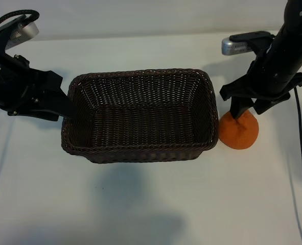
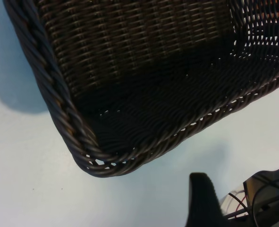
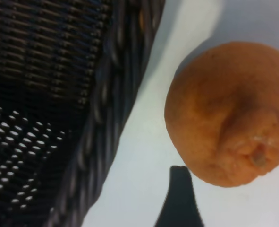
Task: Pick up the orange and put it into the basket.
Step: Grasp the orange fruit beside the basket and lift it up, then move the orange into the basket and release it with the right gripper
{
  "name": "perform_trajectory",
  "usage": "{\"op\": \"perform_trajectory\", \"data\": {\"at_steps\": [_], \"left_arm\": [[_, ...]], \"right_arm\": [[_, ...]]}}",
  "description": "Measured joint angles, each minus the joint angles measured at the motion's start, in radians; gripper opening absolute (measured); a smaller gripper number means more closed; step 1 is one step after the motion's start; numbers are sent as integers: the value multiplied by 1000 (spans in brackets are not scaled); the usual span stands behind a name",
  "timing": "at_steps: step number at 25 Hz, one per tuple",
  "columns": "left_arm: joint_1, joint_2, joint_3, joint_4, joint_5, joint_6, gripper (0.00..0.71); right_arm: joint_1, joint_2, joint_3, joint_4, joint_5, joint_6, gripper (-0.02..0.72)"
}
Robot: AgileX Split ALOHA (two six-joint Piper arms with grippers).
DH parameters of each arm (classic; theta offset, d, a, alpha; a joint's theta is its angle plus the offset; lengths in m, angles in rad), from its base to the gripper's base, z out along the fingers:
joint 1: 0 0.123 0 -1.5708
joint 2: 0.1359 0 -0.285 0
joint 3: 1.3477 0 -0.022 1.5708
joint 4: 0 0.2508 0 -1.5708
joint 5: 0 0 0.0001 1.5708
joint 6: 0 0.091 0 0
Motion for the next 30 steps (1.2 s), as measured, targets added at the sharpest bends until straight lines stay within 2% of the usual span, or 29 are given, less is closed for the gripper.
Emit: {"op": "perform_trajectory", "data": {"at_steps": [20, 22, 24, 26, 28, 30], "left_arm": [[0, 0, 0, 0, -1, 2, 454], [0, 0, 0, 0, -1, 2, 453], [0, 0, 0, 0, -1, 2, 453], [0, 0, 0, 0, -1, 2, 453], [0, 0, 0, 0, -1, 2, 453], [0, 0, 0, 0, -1, 2, 453]], "right_arm": [[14, 108, 0, 13, -49, -11, 517], [15, 108, 0, 2, -45, -11, 446], [15, 108, 0, -10, -42, -12, 313], [15, 108, 0, -20, -37, -13, 146], [15, 108, 0, -27, -34, -13, 89], [15, 108, 0, -32, -33, -13, 88]]}}
